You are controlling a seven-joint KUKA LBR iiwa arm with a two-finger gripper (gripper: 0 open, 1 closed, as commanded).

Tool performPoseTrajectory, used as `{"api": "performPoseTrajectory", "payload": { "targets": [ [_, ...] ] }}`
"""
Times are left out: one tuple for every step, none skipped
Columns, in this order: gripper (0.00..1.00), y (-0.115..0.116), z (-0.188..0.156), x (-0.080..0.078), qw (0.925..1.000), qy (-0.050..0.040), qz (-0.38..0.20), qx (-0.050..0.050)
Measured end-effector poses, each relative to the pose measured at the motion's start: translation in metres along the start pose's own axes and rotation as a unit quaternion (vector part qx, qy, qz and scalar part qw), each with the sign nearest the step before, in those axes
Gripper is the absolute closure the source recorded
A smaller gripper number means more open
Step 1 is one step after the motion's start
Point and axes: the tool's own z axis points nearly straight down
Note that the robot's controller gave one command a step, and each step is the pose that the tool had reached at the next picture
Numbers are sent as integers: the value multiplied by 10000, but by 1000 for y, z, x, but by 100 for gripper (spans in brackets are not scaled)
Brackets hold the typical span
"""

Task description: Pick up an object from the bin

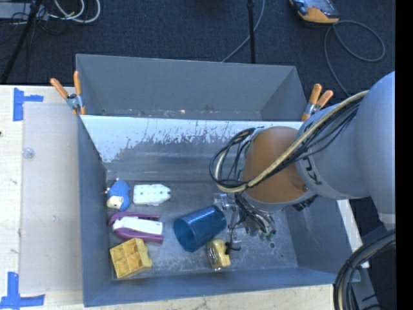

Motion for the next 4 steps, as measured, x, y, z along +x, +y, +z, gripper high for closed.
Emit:
{"api": "performPoseTrajectory", "payload": {
  "targets": [
    [100, 19, -7, 2, 10000, 14, 92, -13],
    [100, 19, -7, 2, 10000, 14, 88, -13],
    [100, 25, -44, 14, 9998, 68, 187, -12],
    [0, 37, -116, -24, 9974, 15, 724, -10]
  ]
}}
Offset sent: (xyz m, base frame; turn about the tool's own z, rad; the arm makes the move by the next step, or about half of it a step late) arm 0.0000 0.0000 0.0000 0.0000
